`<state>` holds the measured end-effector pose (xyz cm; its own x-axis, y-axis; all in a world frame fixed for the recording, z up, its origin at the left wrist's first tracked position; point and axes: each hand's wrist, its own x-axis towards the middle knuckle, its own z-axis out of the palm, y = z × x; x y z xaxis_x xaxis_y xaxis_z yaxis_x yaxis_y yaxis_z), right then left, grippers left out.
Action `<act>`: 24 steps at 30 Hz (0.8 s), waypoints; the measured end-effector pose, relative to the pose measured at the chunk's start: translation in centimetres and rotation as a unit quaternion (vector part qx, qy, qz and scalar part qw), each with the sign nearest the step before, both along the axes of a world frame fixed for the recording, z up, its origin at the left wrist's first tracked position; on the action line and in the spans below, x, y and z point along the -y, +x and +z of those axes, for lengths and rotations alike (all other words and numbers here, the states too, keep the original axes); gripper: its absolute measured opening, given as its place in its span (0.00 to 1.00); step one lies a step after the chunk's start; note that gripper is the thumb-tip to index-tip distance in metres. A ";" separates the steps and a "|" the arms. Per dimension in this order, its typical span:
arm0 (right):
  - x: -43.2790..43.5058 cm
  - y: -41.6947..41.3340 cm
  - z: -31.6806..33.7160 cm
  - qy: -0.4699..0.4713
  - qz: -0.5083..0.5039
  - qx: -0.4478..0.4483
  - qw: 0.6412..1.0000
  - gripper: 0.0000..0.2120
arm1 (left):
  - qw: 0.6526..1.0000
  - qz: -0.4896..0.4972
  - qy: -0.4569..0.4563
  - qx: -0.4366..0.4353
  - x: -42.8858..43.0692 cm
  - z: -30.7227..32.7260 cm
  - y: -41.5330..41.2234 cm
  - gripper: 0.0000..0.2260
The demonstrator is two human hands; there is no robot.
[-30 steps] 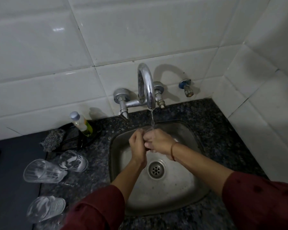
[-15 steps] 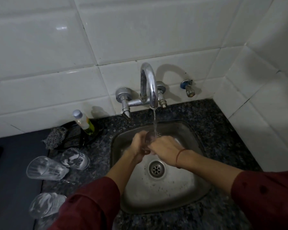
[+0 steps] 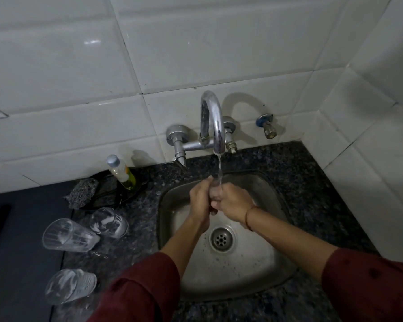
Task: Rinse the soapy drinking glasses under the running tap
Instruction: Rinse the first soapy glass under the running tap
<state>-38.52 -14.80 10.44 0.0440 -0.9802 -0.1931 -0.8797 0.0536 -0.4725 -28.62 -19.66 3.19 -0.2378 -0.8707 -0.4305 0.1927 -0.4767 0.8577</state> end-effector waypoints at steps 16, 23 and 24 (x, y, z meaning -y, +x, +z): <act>-1.3 0.4 -0.6 -0.034 0.117 -0.128 0.984 0.07 | 0.981 -0.156 0.083 0.077 1.1 1.2 2.0 0.16; -0.6 0.6 -0.3 -0.040 0.047 -0.028 0.998 0.04 | 0.998 -0.032 0.051 0.020 0.4 0.5 0.8 0.14; -0.7 0.5 -0.2 -0.043 0.079 -0.058 0.994 0.07 | 0.993 -0.083 0.071 0.050 0.7 0.7 1.2 0.17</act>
<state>-38.07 -14.07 10.22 0.1811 -0.9758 -0.1223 -0.9225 -0.1255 -0.3651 -27.39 -20.39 3.93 -0.3232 -0.7520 -0.5745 0.0183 -0.6119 0.7907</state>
